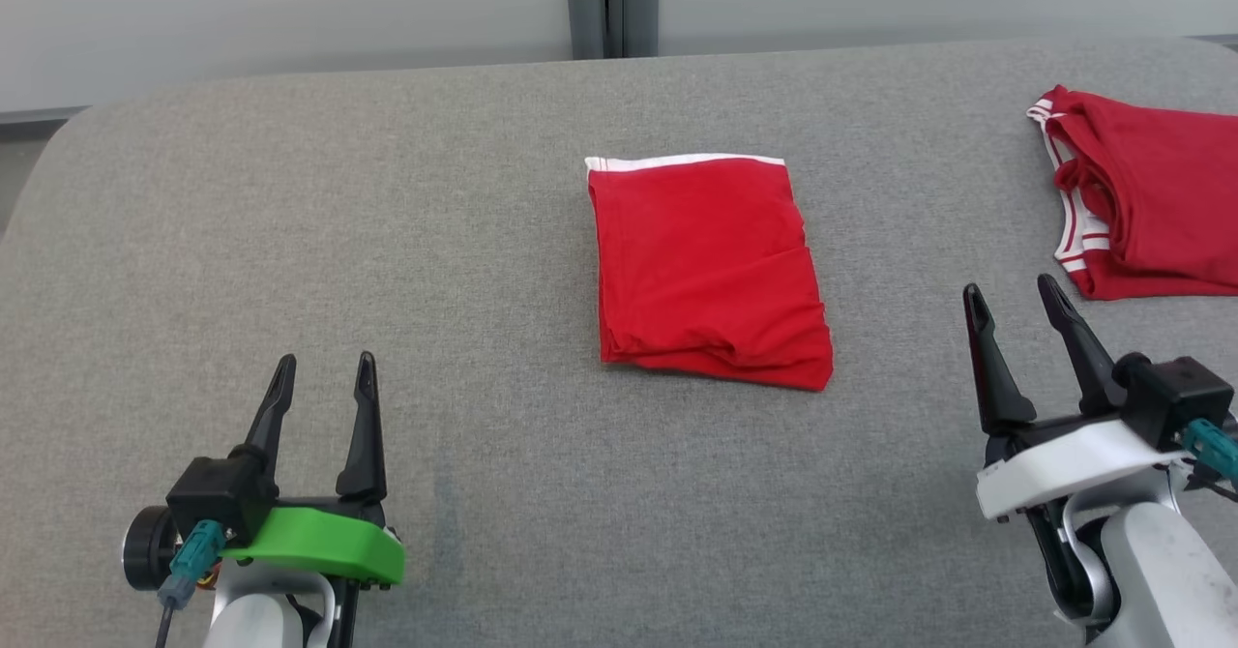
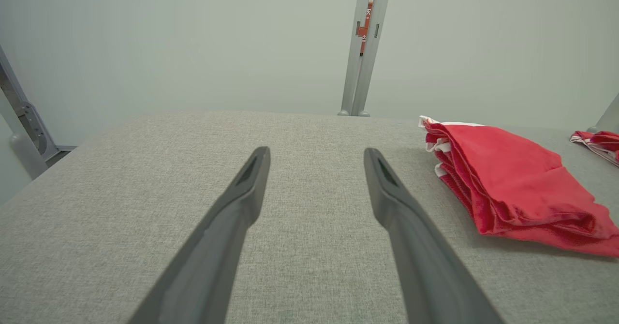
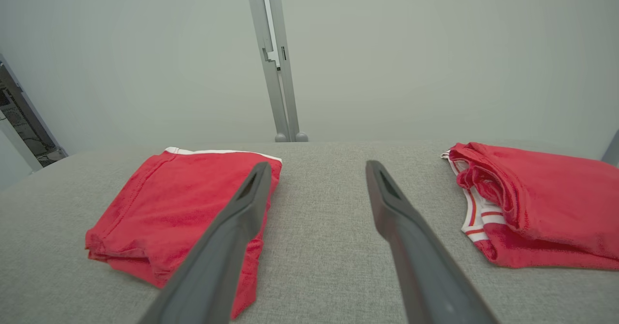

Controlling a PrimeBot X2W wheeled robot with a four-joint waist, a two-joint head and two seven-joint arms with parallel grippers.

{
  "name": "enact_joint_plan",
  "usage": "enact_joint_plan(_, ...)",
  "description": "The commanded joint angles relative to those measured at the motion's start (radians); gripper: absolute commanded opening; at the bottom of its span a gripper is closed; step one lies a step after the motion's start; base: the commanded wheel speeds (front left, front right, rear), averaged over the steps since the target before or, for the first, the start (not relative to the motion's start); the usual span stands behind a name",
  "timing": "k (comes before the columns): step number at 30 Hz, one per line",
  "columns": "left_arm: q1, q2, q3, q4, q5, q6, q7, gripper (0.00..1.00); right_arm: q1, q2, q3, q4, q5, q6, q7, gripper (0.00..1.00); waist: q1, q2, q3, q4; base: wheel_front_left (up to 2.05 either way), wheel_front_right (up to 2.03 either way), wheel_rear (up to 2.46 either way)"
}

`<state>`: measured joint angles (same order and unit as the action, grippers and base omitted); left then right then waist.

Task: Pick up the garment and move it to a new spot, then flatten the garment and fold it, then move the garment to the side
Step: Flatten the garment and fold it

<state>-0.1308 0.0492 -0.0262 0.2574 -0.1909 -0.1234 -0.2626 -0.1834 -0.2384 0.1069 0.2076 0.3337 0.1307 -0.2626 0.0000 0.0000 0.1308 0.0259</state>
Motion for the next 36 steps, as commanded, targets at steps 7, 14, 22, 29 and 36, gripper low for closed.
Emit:
enact_joint_plan(7,0.047,0.007,0.015,0.019,0.019,-0.005,-0.002,1.00,0.104,0.022,-0.043,-0.049,-0.032,0.000,-0.003,1.00,0.0000,0.0000,-0.056,-0.009,0.00,0.00,0.00)
enact_joint_plan(14,0.084,0.017,0.033,0.012,0.029,-0.007,-0.002,1.00,0.155,0.045,-0.057,-0.072,-0.064,0.000,-0.003,1.00,0.0000,0.0000,-0.097,0.013,0.00,0.00,0.00)
enact_joint_plan(22,0.120,0.016,0.050,-0.008,0.040,-0.007,-0.002,1.00,0.187,0.054,-0.039,-0.076,-0.084,0.000,-0.003,1.00,0.0000,0.0000,-0.123,0.035,0.00,0.00,0.00)
enact_joint_plan(29,0.141,0.015,0.076,-0.020,0.032,-0.007,-0.002,1.00,0.204,0.057,-0.034,-0.077,-0.091,0.000,-0.003,1.00,0.0000,0.0000,-0.134,0.037,0.00,0.00,0.00)
enact_joint_plan(36,0.150,0.012,0.072,-0.035,0.041,-0.006,-0.002,1.00,0.214,0.057,-0.046,-0.072,-0.090,0.000,-0.003,1.00,0.0000,0.0000,-0.137,0.044,0.00,0.00,0.00)
